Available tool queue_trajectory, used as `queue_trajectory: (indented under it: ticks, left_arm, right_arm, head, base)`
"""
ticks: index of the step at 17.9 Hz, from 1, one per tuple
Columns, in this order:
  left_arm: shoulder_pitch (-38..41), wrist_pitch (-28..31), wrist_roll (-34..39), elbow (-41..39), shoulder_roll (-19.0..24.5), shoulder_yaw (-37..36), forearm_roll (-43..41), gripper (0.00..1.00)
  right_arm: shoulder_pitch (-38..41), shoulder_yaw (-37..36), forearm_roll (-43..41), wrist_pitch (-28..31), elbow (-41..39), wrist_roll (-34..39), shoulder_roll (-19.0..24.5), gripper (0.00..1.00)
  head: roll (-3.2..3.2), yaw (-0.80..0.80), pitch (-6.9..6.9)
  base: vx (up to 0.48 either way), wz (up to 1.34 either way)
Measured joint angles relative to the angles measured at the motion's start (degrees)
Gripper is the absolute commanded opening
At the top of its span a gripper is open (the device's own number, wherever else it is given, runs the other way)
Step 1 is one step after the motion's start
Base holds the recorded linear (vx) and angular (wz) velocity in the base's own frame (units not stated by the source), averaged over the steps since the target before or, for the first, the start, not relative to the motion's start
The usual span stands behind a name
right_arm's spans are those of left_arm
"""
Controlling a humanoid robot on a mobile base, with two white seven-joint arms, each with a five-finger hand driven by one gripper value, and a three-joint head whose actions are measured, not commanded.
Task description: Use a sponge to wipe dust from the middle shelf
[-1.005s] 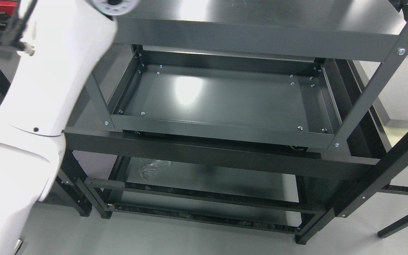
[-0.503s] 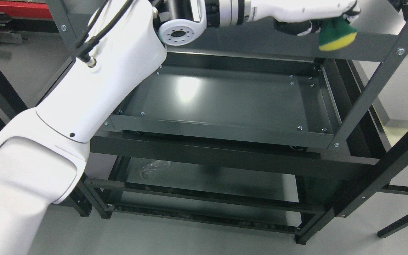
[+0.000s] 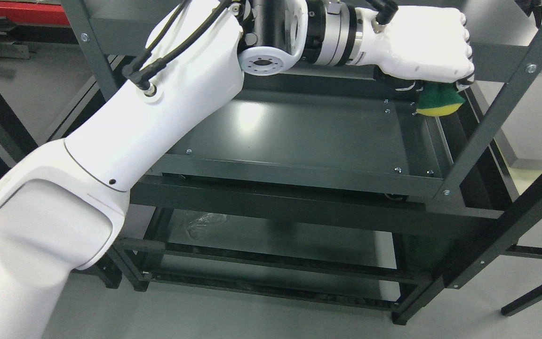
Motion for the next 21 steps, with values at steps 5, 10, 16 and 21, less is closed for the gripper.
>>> queue_trajectory:
  ticks: [5,10,16,21]
  left_arm:
    - [1.85,-1.1,-0.95,-3.11,4.76,2.14,0.04,0.0]
    - [3.41,-1.14,-2.6,-7.67,10.96,3.85,3.39,0.0]
    - [5.56,-1.15,-4.26,-15.02,20.87,5.14,10.34,0.0]
    - [6.05,-1.15,-5.22,-19.49,28.94,5.82,16.44,0.0]
  right_arm:
    - [-0.01,0.0,0.0,0.0,0.0,0.02,0.0,1.0]
    - [0.0,0.0,0.0,0.0,0.0,0.03,0.0,1.0]
    - [0.0,0.0,0.0,0.0,0.0,0.03,0.0,1.0]
    - [0.0,0.0,0.0,0.0,0.0,0.03,0.0,1.0]
  head:
    - [0.0,0.0,0.0]
    - [0.0,0.0,0.0]
    - [0.0,0.0,0.0]
    - [0.0,0.0,0.0]
  base:
    - [0.0,0.0]
    - [0.0,0.0]
    - [0.0,0.0]
    - [0.0,0.0]
